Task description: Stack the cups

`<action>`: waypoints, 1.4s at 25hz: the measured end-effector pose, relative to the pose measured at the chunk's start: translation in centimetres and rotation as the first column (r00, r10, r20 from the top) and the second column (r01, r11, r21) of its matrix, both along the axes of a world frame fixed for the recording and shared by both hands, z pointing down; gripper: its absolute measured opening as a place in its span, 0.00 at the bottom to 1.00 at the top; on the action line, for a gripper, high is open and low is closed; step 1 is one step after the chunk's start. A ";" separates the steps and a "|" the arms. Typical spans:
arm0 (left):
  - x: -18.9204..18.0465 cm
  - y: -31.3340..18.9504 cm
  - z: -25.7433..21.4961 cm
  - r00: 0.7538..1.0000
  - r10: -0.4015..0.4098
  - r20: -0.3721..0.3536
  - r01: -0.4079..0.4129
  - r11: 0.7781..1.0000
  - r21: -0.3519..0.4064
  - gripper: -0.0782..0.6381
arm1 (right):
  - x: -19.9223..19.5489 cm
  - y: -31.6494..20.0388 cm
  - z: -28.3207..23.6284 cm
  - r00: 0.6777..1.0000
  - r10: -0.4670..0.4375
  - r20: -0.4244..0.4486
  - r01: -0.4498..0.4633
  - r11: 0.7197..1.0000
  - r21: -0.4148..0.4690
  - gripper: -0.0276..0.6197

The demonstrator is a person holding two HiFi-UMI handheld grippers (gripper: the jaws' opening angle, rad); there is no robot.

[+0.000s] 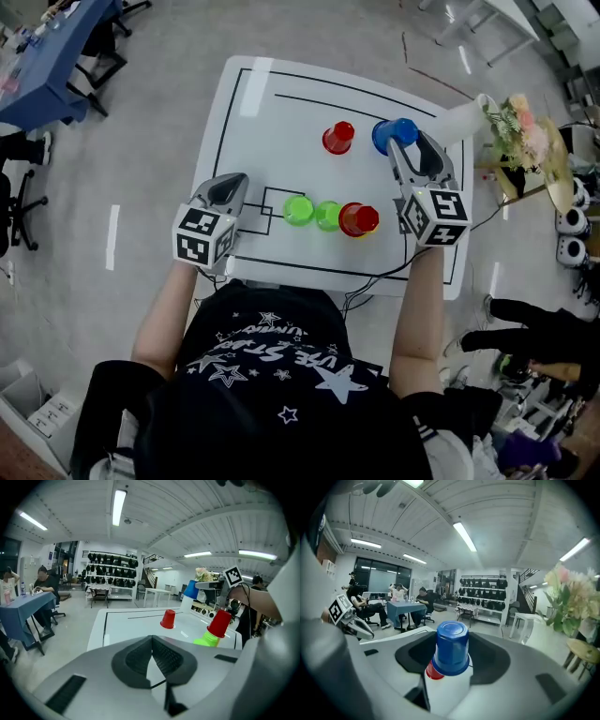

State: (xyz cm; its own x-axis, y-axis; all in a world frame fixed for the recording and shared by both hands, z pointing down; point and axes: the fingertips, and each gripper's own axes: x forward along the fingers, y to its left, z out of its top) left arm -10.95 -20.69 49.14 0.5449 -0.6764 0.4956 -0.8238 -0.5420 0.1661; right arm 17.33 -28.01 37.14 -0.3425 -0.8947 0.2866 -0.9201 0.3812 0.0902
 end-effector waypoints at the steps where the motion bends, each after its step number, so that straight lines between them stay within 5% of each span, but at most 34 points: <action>1: -0.3 0.1 -0.2 1.000 0.008 -0.006 -0.008 1.000 0.006 0.13 | -0.6 0.5 -0.6 1.000 0.002 0.002 -0.002 1.000 0.008 0.38; 18: -4.3 4.0 -0.6 0.991 0.125 -0.047 -0.123 0.992 0.029 0.13 | -11.4 10.2 -1.5 1.000 0.016 0.004 -0.016 0.999 0.038 0.38; 35: -6.0 5.2 0.6 0.981 0.194 -0.028 -0.194 0.981 0.005 0.13 | -12.7 14.4 6.8 0.976 0.215 -0.042 -0.216 0.976 -0.011 0.38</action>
